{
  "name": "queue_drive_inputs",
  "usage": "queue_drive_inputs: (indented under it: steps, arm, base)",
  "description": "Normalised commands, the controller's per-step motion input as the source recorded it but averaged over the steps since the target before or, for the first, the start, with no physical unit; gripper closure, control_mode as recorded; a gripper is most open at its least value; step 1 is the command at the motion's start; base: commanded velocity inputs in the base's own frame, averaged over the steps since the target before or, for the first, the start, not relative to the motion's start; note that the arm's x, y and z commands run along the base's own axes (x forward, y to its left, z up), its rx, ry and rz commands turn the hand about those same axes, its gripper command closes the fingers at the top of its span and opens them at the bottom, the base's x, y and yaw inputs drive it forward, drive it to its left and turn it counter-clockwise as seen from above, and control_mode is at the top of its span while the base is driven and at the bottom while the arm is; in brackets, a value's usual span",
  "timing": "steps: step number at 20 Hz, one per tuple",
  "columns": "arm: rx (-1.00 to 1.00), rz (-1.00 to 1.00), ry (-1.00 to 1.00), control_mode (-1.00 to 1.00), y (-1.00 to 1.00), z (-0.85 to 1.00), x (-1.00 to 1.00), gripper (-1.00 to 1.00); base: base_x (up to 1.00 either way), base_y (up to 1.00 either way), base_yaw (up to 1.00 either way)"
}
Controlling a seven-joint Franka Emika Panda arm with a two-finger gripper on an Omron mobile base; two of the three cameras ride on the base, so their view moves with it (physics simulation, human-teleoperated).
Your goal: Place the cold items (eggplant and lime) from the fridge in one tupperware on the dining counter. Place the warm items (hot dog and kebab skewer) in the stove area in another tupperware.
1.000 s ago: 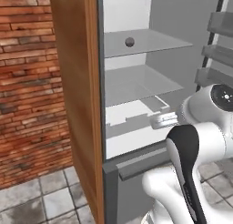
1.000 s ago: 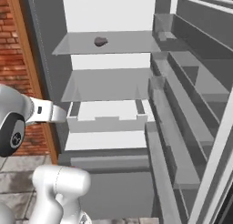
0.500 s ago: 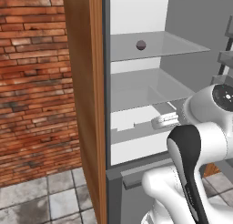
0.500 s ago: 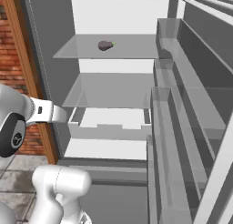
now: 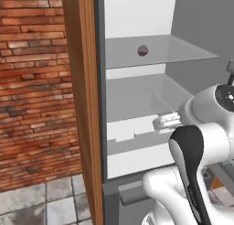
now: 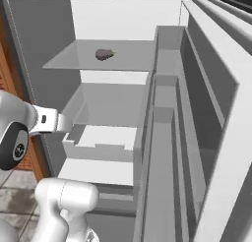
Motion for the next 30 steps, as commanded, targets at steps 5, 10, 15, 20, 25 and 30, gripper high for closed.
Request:
queue_drive_inputs:
  steps: [5, 10, 15, 20, 25, 30]
  arm:
    - [0.00, 0.00, 0.00, 1.00, 0.00, 0.00, 0.00, -1.00]
    - [0.00, 0.00, 0.00, 1.00, 0.00, 0.00, 0.00, -1.00]
    - [0.06, 0.00, -0.08, -1.00, -0.05, 0.66, 0.38, -1.00]
    - [0.06, -0.11, -0.04, -1.00, -0.11, 0.79, 0.45, -1.00]
    - [0.08, -0.10, 0.00, -1.00, -0.21, 0.52, 0.56, -1.00]
    - [0.03, -0.13, 0.00, -1.00, -0.09, 0.24, 0.57, -1.00]
  base:
    - [0.61, -0.09, 0.04]
    - [0.53, -0.09, 0.02]
    - [0.00, 0.00, 0.00]
    - [0.00, 0.00, 0.00]
    - [0.00, 0.00, 0.00]
    - [0.00, 0.00, 0.00]
